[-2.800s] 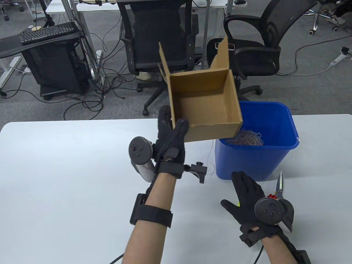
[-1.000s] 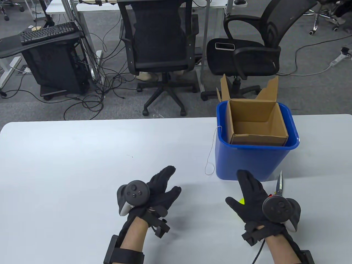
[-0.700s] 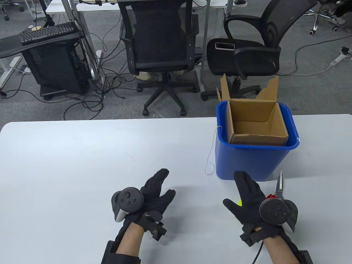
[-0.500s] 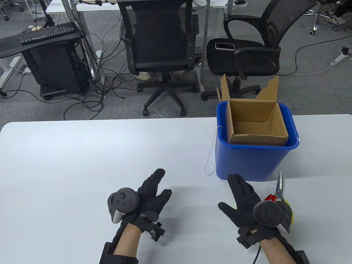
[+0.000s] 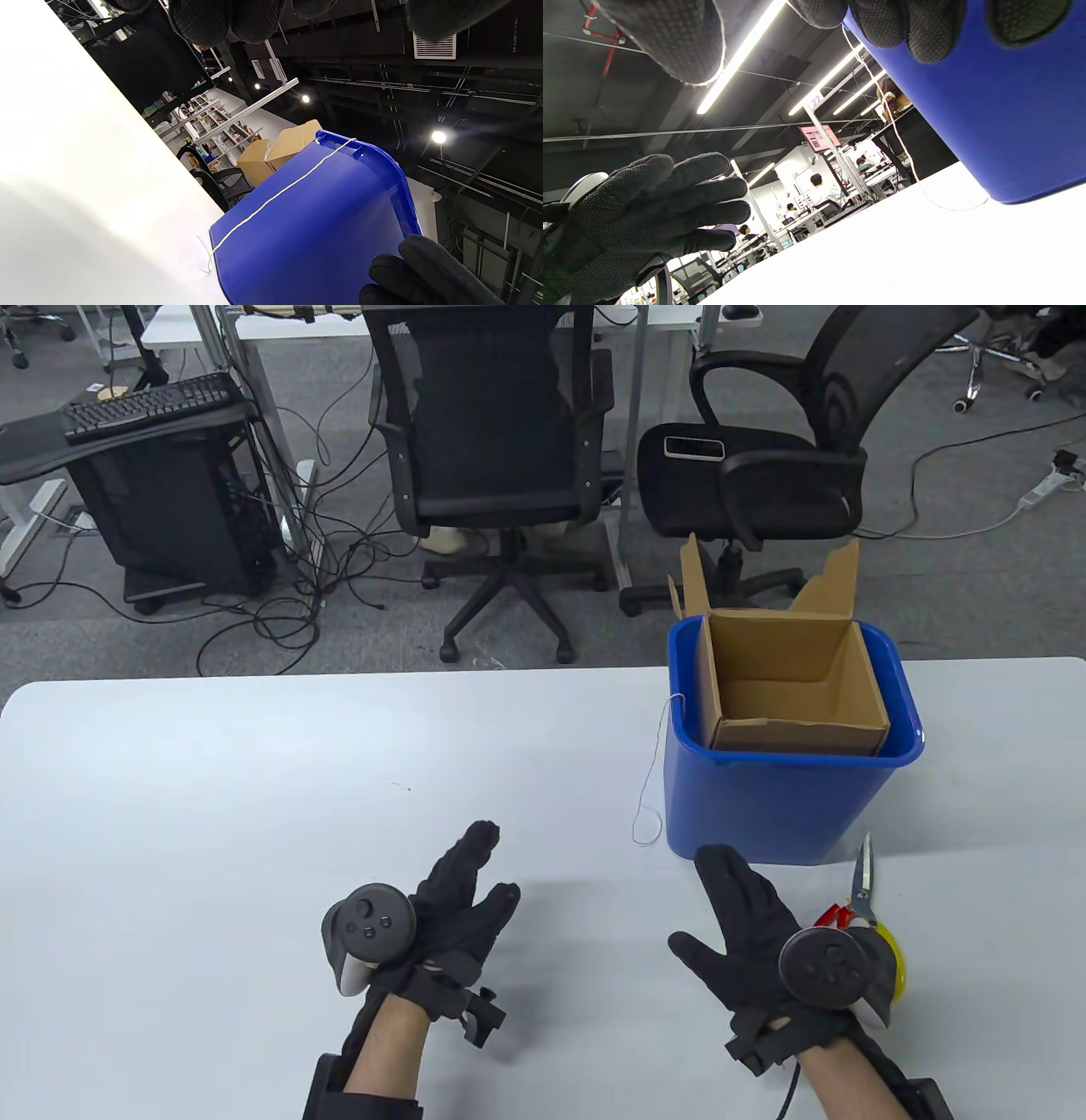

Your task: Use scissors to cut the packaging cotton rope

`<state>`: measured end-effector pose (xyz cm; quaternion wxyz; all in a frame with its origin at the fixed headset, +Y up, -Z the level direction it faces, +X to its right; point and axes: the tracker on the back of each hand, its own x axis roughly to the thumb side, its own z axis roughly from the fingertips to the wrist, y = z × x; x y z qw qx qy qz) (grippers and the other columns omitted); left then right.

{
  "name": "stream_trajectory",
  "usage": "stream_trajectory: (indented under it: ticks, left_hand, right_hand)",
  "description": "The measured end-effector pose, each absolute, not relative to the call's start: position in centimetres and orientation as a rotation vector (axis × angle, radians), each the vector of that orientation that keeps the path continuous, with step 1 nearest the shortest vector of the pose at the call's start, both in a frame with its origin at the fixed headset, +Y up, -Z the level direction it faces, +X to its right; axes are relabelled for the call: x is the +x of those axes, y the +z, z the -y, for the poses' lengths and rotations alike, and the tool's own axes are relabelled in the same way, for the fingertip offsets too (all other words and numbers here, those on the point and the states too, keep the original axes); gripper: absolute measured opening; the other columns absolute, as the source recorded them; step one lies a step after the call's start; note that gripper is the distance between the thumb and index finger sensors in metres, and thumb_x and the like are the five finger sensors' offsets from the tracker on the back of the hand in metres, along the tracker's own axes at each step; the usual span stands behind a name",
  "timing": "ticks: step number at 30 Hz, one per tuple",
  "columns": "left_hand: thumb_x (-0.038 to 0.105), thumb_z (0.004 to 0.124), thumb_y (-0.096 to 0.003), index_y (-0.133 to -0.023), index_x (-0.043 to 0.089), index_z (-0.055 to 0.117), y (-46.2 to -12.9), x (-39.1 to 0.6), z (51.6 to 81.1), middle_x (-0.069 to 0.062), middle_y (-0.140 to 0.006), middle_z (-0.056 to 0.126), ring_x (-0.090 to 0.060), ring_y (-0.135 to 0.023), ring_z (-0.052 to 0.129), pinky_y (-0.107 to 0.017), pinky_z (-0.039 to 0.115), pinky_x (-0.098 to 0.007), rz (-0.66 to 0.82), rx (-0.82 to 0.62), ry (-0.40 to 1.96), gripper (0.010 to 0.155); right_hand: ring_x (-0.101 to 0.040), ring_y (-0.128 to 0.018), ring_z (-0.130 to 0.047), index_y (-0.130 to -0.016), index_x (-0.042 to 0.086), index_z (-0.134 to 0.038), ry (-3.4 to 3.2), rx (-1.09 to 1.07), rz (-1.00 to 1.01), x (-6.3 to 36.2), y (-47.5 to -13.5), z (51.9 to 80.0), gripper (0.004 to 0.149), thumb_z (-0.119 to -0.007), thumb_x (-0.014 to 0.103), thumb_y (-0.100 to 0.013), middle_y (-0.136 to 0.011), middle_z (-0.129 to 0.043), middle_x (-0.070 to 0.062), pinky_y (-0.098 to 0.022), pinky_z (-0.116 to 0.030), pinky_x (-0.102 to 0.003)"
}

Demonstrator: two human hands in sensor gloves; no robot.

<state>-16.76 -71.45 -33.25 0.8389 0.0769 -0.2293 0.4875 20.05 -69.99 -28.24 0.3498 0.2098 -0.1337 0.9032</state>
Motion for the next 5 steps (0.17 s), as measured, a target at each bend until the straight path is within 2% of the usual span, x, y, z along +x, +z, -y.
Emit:
stream_trajectory:
  ticks: [5]
  left_hand:
    - [0.054,0.069,-0.0564,-0.114,0.016,0.037,-33.34,-16.69,71.55,-0.027,-0.111,0.046,-0.057,-0.098,0.055,-0.063,0.047,-0.075,0.482,0.154,1.049,0.076]
  right_hand:
    - [-0.060,-0.091,-0.061,-0.112,0.006,-0.045,2.320,0.539,0.333,20.02,-28.27,70.13,0.086,-0.079,0.052,-0.047,-0.113,-0.050,-0.033,-0.056,-0.059,-0.078]
